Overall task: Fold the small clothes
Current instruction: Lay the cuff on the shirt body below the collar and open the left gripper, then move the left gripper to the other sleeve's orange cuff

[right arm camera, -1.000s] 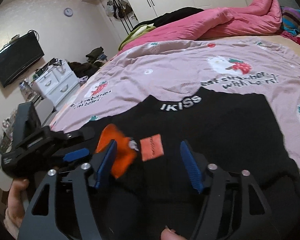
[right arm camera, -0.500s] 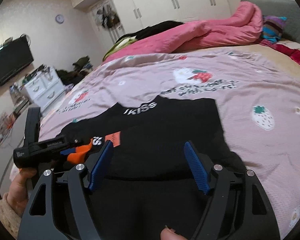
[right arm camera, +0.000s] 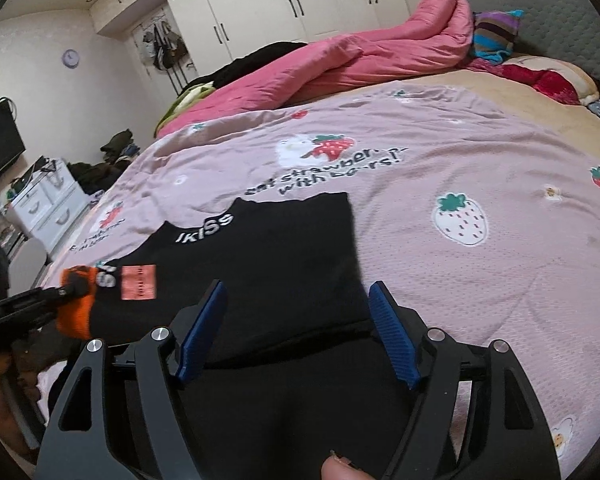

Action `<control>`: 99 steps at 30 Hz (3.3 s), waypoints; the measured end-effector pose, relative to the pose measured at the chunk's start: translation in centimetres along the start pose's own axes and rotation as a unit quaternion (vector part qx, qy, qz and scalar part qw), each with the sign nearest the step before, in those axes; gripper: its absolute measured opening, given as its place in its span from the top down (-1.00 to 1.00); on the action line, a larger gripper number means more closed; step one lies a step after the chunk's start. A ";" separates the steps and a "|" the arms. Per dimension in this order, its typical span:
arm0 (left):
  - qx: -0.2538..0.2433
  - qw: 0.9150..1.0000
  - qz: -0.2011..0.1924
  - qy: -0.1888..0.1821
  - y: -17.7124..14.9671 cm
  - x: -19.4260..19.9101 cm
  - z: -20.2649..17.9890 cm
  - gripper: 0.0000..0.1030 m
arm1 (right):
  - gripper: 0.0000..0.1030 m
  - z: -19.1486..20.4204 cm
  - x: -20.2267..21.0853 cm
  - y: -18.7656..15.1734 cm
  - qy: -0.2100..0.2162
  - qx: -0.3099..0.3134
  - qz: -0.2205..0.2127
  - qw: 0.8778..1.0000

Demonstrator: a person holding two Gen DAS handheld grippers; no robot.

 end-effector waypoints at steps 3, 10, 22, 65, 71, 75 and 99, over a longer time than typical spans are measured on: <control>-0.004 1.000 0.010 0.018 -0.2 -0.4 0.6 0.88 | -0.40 -0.4 -0.3 -0.1 -0.015 0.008 -0.001 1.000; -0.001 0.999 0.016 0.029 -0.3 0.1 1.5 0.88 | -0.40 -0.8 -0.7 0.2 -0.023 0.010 -0.003 1.000; -0.043 0.995 -0.006 0.085 0.7 1.6 1.3 0.19 | -0.40 2.5 -1.5 0.2 0.020 0.040 0.014 0.999; -0.014 0.984 -0.042 0.174 -3.8 8.6 4.5 -0.82 | -0.91 9.5 1.9 -1.4 0.048 0.110 0.004 0.993; 0.006 0.978 -0.065 0.196 -4.6 11.3 6.2 -0.82 | -0.91 11.8 2.5 -1.7 0.055 0.127 0.001 0.990; 0.014 0.972 -0.080 0.221 -4.9 13.3 7.5 -0.82 | -0.91 13.6 2.9 -2.2 0.065 0.138 0.001 0.988; 0.095 0.945 -0.149 0.276 -5.4 21.6 13.7 -0.82 | -0.91 25.6 5.3 -5.4 0.106 0.234 -0.007 0.966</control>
Point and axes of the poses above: each gripper's, at about its wrist camera, not at the fingertips, and x roughly against the way its jaws point, z to its left, y to its top, the point moved 10 cm from there along -x, roughly the way its jaws point, and after that the axes turned 10 degrees about -y, right-handed, at the moved point
